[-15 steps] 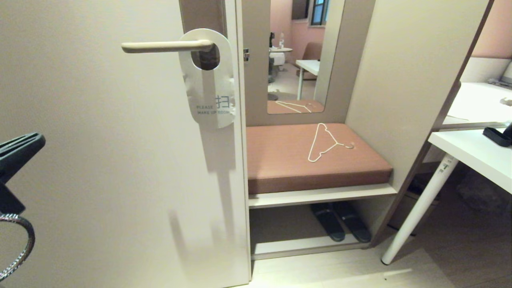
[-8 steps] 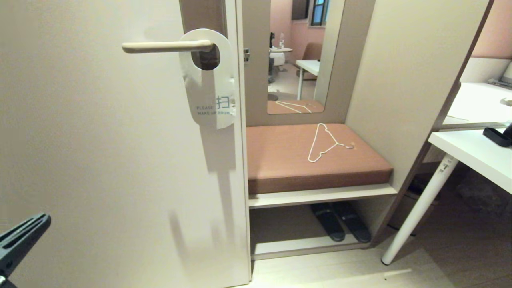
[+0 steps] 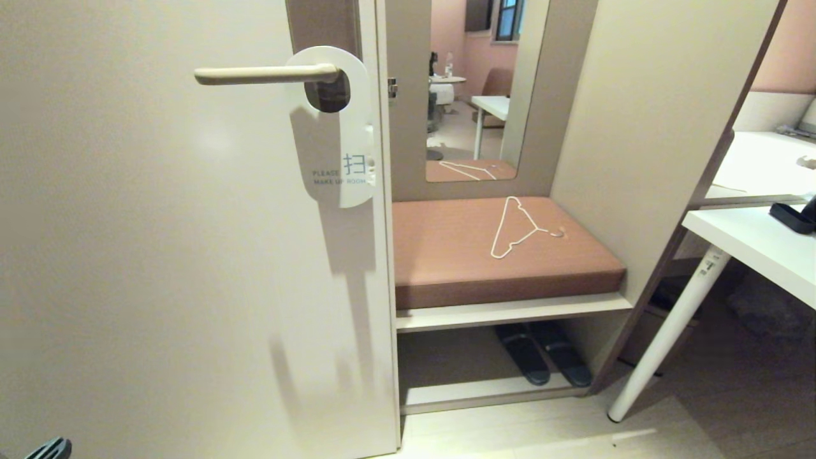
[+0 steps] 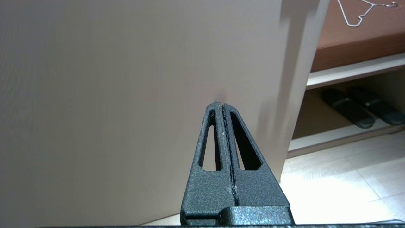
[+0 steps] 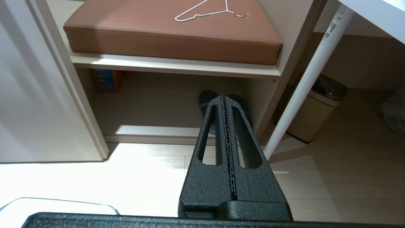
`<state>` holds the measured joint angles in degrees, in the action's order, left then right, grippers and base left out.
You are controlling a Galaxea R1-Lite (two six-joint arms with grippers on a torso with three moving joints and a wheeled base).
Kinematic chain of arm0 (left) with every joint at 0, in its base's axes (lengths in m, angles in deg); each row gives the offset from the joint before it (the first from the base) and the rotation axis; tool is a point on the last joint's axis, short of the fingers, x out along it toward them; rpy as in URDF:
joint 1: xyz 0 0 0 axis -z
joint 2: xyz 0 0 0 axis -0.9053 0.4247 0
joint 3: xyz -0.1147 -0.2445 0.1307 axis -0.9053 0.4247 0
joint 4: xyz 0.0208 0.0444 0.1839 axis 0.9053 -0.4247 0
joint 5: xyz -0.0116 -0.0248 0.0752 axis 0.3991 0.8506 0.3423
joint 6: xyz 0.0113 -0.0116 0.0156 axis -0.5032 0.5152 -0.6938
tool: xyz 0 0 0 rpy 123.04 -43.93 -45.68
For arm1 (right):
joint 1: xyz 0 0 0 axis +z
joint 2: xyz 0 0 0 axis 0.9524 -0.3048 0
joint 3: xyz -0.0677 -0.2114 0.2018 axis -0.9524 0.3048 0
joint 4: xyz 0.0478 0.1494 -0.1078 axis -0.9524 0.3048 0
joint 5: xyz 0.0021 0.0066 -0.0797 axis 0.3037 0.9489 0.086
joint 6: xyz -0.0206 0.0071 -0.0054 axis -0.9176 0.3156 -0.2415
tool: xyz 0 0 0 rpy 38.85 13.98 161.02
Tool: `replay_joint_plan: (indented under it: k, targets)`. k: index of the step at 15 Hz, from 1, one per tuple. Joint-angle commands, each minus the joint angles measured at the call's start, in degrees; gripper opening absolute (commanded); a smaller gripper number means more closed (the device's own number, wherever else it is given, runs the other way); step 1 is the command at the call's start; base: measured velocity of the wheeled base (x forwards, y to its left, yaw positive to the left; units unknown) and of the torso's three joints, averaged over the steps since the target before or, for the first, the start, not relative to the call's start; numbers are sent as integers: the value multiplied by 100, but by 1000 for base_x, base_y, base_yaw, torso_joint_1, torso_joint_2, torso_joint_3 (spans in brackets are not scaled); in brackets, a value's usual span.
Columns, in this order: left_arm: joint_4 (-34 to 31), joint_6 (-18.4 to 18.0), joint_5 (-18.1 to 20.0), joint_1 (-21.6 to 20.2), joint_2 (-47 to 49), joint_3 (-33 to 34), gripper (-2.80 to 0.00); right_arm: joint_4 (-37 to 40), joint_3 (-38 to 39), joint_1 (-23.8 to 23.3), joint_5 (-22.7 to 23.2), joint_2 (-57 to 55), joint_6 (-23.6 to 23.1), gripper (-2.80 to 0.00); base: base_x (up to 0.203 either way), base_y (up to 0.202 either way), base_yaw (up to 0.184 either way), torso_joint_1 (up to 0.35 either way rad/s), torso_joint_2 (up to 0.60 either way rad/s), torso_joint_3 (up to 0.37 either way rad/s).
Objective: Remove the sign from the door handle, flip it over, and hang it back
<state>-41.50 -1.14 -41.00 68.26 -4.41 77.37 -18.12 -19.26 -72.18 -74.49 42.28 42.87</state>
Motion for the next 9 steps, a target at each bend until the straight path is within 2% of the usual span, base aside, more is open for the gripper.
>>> replay_joint_plan:
  k: [1,4,9]
  targets:
    - [-292,-10,114,-172,-641,15,-280,7,-3,1,10,0,-6,-280,0,0,0,0,0,0]
    - [-1104,20,178,-262,-1460,16,-280,7,-3,1,2,0,-6,-280,0,0,0,0,0,0]
    - [-1255,237,175,-285,-2047,16,-280,7,1,1,7,0,-6,-280,0,0,0,0,0,0]
